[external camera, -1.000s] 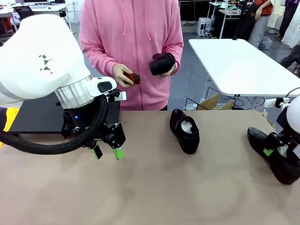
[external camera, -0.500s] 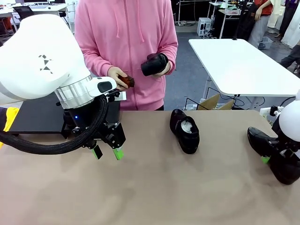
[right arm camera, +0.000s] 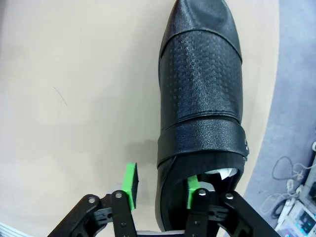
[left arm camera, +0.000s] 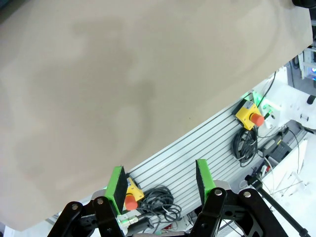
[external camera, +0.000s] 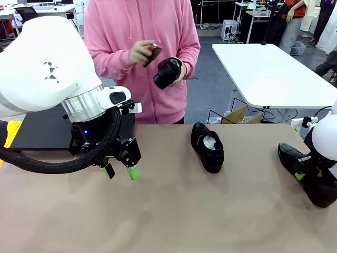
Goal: Organize the shoes by placing them on the stand.
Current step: Pick up one Shoe and place it in the middle of the table.
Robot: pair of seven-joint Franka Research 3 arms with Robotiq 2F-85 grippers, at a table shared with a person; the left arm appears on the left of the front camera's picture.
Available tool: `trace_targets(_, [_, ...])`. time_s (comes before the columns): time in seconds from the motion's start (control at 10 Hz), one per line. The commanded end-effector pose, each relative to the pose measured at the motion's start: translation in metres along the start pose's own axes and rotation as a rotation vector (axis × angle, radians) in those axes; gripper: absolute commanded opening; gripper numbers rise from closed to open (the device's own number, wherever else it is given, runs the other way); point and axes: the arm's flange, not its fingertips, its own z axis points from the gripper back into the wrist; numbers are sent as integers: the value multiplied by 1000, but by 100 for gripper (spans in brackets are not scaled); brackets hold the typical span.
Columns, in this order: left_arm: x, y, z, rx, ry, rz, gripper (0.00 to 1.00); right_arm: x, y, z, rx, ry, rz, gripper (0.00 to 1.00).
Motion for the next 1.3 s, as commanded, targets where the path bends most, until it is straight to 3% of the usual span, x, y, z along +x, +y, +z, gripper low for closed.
trace_targets(0.0, [-3, 2, -1, -23, -13, -1, 73, -15, 0, -9, -7, -20, -8, 0])
trace_targets(0.5, [-3, 2, -1, -23, -13, -1, 73, -12, -1, -18, -21, 27, -8, 0])
trace_targets(0.7, [-3, 2, -1, -23, -13, -1, 73, -17, 7, 17, -34, -26, -78, 0])
trace_targets(1.0, [-3, 2, -1, -23, -13, -1, 73, -63, 64, 101, 60, -127, -114, 0])
trace_targets(1.2, [-3, 2, -1, -23, -13, -1, 73, -94, 121, 98, 162, -68, -70, 0])
